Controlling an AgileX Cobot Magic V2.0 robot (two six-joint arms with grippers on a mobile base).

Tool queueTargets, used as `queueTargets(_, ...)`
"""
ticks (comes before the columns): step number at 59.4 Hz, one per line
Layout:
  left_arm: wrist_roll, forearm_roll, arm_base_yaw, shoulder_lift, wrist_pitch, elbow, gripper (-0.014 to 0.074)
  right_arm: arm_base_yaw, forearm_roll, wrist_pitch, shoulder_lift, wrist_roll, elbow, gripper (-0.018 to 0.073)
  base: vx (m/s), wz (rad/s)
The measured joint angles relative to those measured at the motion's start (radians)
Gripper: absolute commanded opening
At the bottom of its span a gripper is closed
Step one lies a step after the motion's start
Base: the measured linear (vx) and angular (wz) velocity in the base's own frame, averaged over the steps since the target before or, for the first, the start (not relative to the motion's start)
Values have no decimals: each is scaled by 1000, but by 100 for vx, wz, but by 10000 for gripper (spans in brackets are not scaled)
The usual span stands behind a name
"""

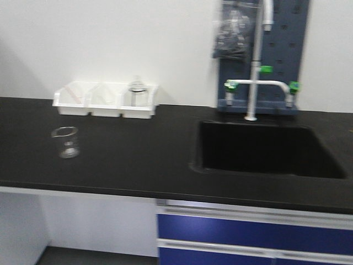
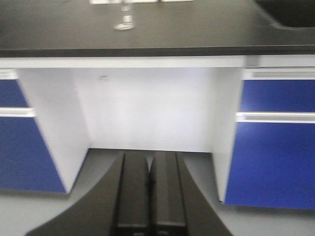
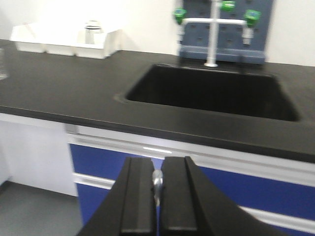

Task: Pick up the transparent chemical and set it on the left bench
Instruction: 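Drive the base to the bench with white bins, holding the pipette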

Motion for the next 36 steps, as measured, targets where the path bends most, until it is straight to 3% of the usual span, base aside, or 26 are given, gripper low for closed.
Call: queueTargets(36,0,0,0,0,0,0,-3,0,0,0,0,0,0,37,15,50)
